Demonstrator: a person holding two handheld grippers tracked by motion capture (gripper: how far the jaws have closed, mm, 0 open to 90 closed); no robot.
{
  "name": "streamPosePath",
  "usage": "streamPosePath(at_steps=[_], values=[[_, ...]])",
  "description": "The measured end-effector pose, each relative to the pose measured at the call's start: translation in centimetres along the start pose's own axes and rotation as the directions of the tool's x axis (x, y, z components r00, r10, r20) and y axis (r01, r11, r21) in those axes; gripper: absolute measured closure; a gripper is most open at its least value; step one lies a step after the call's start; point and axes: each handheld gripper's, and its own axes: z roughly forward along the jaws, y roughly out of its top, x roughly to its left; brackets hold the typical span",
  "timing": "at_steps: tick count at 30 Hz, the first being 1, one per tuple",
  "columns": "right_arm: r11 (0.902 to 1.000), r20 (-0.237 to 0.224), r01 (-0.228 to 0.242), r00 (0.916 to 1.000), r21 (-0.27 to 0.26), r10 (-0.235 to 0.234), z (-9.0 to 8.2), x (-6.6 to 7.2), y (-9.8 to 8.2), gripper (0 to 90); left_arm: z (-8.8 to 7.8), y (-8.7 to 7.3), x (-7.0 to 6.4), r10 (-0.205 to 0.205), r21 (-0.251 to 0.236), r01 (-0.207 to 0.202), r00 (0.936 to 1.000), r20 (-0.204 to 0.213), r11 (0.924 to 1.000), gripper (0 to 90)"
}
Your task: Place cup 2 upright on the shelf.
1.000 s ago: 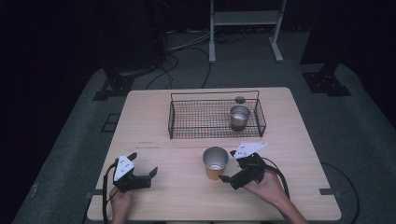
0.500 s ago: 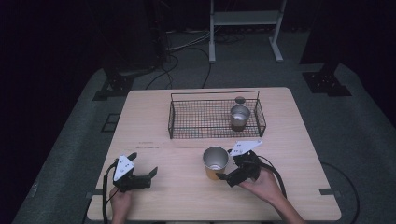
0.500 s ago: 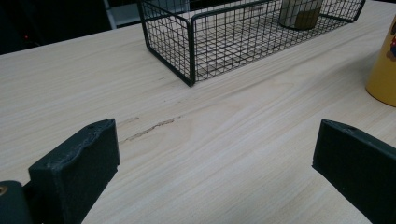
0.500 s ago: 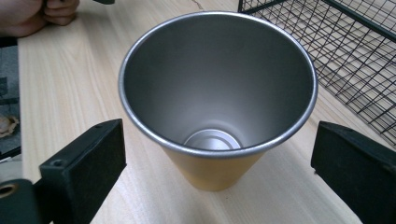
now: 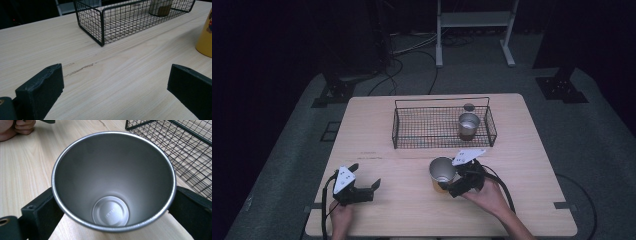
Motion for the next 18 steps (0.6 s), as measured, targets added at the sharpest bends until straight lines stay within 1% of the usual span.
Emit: streamPosePath(at_steps=[9,13,18], values=[[0.9999,-0.011,0.007,0.9999,-0.011,-0.007,0.73,0.13,0.30,2.9,0.00,0.00,0.00,0.000,0.000,0.000,1.0000,0.001,1.0000,0.0],[0.9999,-0.012,0.007,0.9999,-0.008,-0.007,0.82,0.06,0.33,5.6,0.00,0.00,-0.01,-0.001,-0.001,0.001,1.0000,0.001,1.0000,0.0],[0.9999,-0.026,0.009,0.9996,-0.007,-0.010,0.79,0.09,0.39,10.4,0.00,0.00,-0.01,0.000,0.000,0.000,1.0000,0.000,1.0000,0.0]])
